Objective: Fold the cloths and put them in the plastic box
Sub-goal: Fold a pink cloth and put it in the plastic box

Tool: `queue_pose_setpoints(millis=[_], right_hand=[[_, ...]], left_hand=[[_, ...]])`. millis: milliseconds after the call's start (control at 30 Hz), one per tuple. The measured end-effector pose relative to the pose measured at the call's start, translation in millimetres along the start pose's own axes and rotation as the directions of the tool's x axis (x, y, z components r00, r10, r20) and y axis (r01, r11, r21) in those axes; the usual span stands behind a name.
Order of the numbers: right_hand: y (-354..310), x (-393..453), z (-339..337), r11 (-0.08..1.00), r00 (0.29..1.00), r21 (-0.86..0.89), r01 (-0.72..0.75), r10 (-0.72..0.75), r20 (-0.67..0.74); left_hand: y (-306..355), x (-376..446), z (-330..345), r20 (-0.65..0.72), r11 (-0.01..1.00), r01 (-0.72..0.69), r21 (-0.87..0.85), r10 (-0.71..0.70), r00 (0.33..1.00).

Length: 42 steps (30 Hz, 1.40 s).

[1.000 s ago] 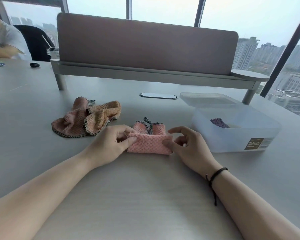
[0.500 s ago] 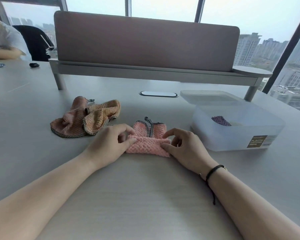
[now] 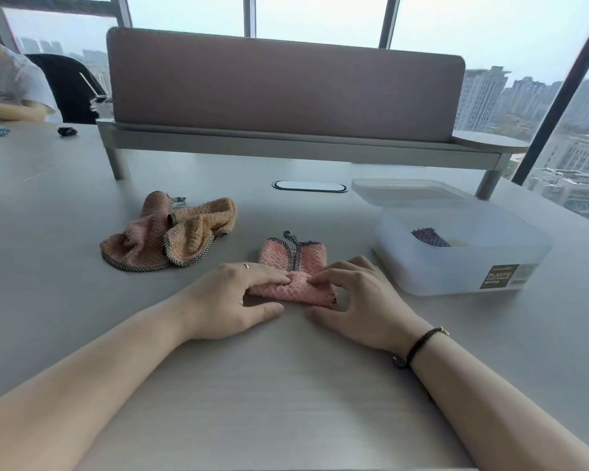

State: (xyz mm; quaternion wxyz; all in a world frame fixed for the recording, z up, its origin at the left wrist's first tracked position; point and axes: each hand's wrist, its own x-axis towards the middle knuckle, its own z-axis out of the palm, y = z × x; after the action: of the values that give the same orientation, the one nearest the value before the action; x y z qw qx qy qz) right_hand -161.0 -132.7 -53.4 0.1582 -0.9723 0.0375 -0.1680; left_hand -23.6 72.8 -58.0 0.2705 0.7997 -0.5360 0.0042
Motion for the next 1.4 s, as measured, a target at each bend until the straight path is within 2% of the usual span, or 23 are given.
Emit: queue_pose_setpoints(millis=[267, 433, 533, 600, 667, 833, 1100, 1267, 1400], right_hand=[[-6.6, -2.6, -5.1, 0.998, 0.994, 0.052, -0.027, 0.033, -0.104], [-5.2, -3.8, -7.0, 0.989, 0.995, 0.12, -0.091, 0.095, -0.024], [-2.2, 3.3, -1.5, 0.941, 0.979, 0.309, -0.141, 0.179, -0.099], [-1.4, 10.4, 0.5, 0.864, 0.962, 0.465, -0.192, 0.26, -0.084], [0.0, 16.6, 3.8, 0.819, 0.947, 0.518, -0.247, 0.318, -0.05], [5.2, 23.2, 12.6, 0.833, 0.919, 0.464, -0.301, 0.383, -0.092], [6.9, 23.9, 13.4, 0.846, 0.933, 0.448, -0.29, 0.355, -0.066], [5.1, 26.1, 15.7, 0.905, 0.942, 0.308, -0.293, 0.328, -0.068], [0.6, 26.9, 13.6, 0.929, 0.948, 0.219, -0.298, 0.316, -0.049]], left_hand=[[-2.3, -2.3, -2.3, -0.04, 0.985, 0.05, -0.166, -0.057, 0.998], [-5.8, 0.3, -2.3, -0.175, 0.962, 0.039, -0.269, -0.088, 0.981], [-2.0, 3.3, -2.6, -0.246, 0.944, 0.069, -0.322, -0.154, 0.957], [-2.3, 6.7, -0.3, -0.271, 0.935, 0.11, -0.336, -0.208, 0.94], [-6.4, 10.4, 2.2, -0.263, 0.923, 0.166, -0.346, -0.265, 0.928], [-13.1, 13.1, 5.1, -0.237, 0.931, 0.229, -0.282, -0.299, 0.924], [-14.7, 13.0, 4.9, -0.285, 0.931, 0.285, -0.228, -0.344, 0.895], [-18.9, 14.3, 6.4, -0.339, 0.938, 0.322, -0.133, -0.348, 0.874], [-22.3, 21.0, 10.4, -0.335, 0.939, 0.344, 0.002, -0.323, 0.885]])
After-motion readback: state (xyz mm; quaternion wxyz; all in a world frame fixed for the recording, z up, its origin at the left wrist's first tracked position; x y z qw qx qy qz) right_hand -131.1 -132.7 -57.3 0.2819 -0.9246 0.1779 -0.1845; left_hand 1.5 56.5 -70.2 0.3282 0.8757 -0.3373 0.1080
